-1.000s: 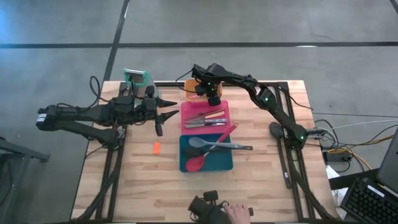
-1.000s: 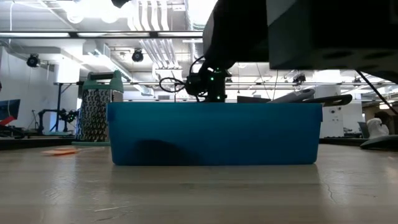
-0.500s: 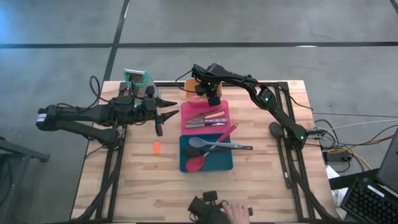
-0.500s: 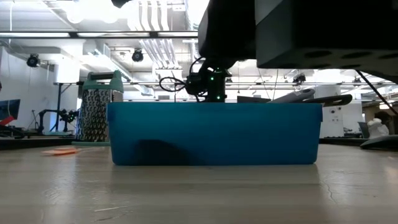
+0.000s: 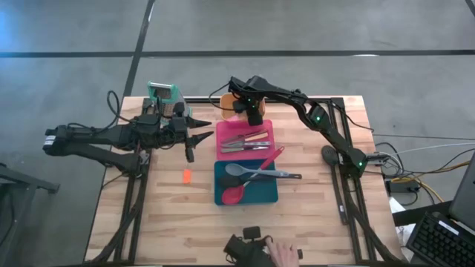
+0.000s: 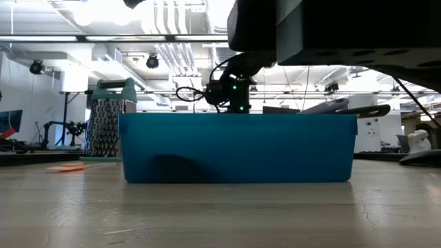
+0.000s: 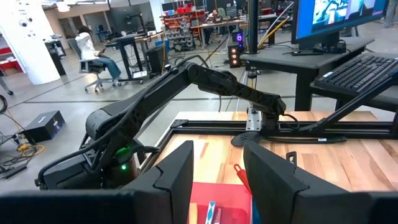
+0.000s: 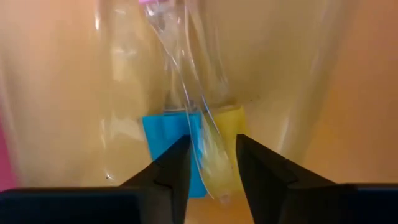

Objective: Pick & Place Kitchen Items
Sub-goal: Put the pink spatula into the yellow bin, then put the black spoon with hole into the blue bin

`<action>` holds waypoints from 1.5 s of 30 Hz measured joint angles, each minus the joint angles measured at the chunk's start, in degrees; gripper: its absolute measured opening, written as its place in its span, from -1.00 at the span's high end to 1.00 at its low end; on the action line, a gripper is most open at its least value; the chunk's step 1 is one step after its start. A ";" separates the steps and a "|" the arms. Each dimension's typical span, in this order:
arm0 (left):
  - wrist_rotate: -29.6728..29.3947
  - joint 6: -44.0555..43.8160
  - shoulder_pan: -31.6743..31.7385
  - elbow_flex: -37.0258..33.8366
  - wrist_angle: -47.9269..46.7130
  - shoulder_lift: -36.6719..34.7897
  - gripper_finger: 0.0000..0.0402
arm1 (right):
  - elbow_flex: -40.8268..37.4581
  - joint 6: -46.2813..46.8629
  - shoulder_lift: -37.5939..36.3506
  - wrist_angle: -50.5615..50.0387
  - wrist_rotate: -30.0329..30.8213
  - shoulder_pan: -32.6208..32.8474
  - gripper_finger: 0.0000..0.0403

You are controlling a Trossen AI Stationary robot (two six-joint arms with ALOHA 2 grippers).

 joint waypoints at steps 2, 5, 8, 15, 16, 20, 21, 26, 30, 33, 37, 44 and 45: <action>0.00 0.00 0.00 0.00 0.00 0.02 0.28 | 0.00 0.13 -0.15 -0.20 0.24 0.02 0.33; 0.00 0.01 0.00 0.00 0.00 0.02 0.28 | 0.04 -0.05 -0.66 -0.39 0.26 0.31 0.21; 0.00 0.02 0.00 0.00 0.00 0.02 0.28 | 0.04 -0.82 -1.44 -0.51 0.25 0.98 0.11; 0.00 0.02 0.00 0.00 0.00 0.02 0.28 | 0.11 -0.81 -4.62 -0.65 3.04 2.65 0.01; 0.00 0.02 0.00 -0.02 0.00 0.02 0.28 | 0.11 -0.81 -5.08 -0.79 4.20 2.89 0.00; 0.00 0.02 0.01 -0.02 0.00 0.02 0.28 | 0.11 -0.49 -7.60 -1.84 6.29 3.86 0.03; 0.00 0.02 0.02 -0.02 -0.02 0.02 0.28 | 0.11 0.04 -8.36 -2.08 6.30 4.27 0.05; -0.01 0.02 0.00 -0.04 -0.03 0.02 0.28 | 0.11 4.16 -13.20 -5.59 6.31 6.37 0.13; 0.00 0.02 0.00 -0.04 -0.04 0.02 0.28 | 0.11 10.27 -18.15 -8.90 6.59 8.17 0.19; 0.00 0.02 0.02 -0.04 -0.04 0.02 0.28 | 0.11 16.82 -22.26 -11.72 6.62 9.65 0.23; -0.01 0.02 0.02 -0.04 -0.09 0.02 0.28 | 0.11 29.13 -27.25 -16.42 6.38 11.63 0.30; 0.00 -0.07 0.00 -0.09 -0.28 0.02 0.28 | -4.42 42.90 -36.81 -18.59 -5.80 15.92 0.45; 0.00 -0.09 0.01 -0.10 -0.52 0.02 0.28 | -5.75 44.02 -38.26 -18.63 -7.04 16.78 0.47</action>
